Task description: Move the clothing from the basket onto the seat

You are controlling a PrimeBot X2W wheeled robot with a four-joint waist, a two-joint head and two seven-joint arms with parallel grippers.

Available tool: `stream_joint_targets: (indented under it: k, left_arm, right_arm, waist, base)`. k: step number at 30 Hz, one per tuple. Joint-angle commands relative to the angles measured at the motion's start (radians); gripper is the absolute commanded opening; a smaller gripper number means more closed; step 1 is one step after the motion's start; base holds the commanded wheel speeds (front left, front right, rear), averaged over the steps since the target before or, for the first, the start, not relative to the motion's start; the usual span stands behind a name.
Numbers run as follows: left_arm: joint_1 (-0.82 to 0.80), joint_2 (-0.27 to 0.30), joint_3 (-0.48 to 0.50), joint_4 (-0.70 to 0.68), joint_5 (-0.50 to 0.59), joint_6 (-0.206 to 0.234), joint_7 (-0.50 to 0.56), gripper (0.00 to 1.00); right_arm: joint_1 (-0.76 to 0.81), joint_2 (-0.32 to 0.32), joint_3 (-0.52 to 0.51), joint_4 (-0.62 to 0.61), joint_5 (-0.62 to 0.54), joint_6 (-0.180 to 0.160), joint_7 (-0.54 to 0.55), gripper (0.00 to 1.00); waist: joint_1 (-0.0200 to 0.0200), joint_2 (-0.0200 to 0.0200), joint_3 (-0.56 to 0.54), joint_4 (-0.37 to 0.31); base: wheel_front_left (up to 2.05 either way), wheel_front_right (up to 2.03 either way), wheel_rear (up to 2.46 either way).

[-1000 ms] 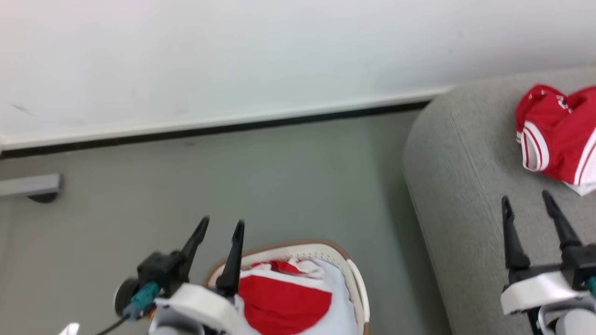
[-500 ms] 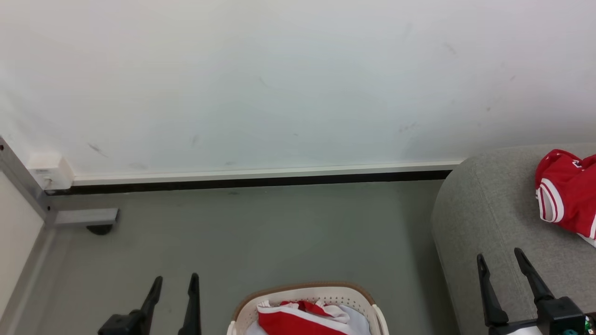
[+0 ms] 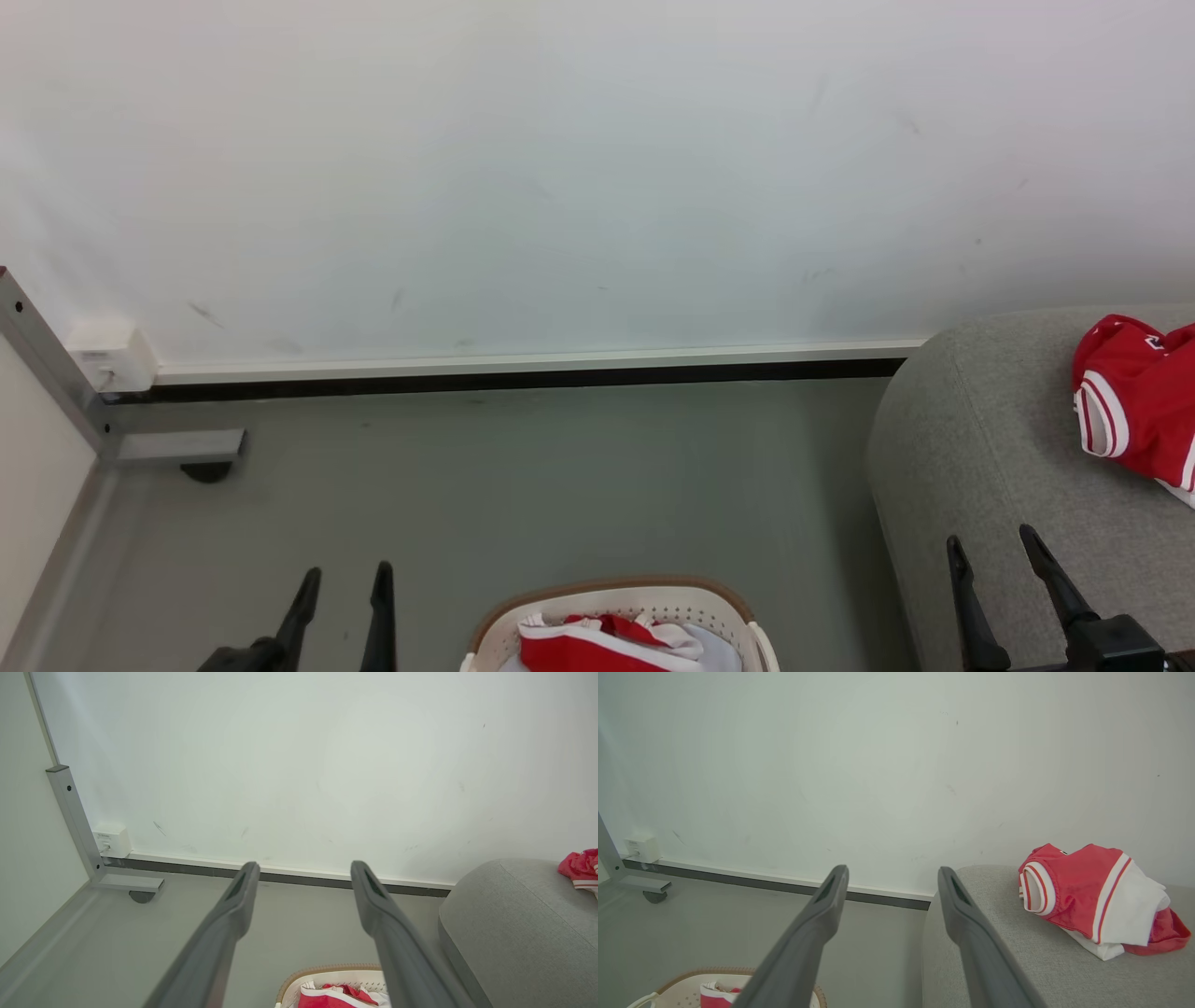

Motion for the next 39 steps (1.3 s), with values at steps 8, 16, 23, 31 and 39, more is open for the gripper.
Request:
stream_joint_targets:
  k: [8,16,23,31,39]
  left_arm:
    - [0.011,-0.028,0.037,0.011,0.046,-0.035,-0.001,1.0]
    - [-0.004,-0.046,0.062,0.015,0.078,-0.064,-0.001,1.0]
    - [-0.055,-0.055,0.032,0.045,0.105,-0.099,-0.001,1.0]
    - [-0.222,-0.051,-0.073,0.127,0.16,-0.141,0.06,1.0]
    - [-0.385,-0.023,-0.193,0.238,0.222,-0.17,0.193,1.0]
  right_arm:
    - [-0.001,-0.001,-0.002,0.003,0.002,-0.003,-0.002,1.0]
    - [-0.017,-0.001,0.002,0.003,0.006,-0.002,-0.002,1.0]
    - [-0.044,-0.001,-0.018,-0.015,0.0,-0.002,-0.002,1.0]
    - [-0.14,-0.001,-0.026,-0.059,0.019,-0.002,-0.002,1.0]
    - [-0.236,-0.001,0.007,-0.094,0.078,-0.002,-0.002,1.0]
  waist:
    - [0.0002,0.0,0.008,-0.01]
    - [0.0002,0.0,0.02,-0.022]
    - [0.0002,0.0,0.059,-0.048]
    - [0.0002,0.0,0.218,-0.12]
    - [0.0002,0.0,0.388,-0.219]
  base:
    - [0.0,0.0,0.0]
    - [0.0,0.0,0.0]
    - [0.0,0.0,0.0]
    - [0.0,0.0,0.0]
    - [0.0,0.0,0.0]
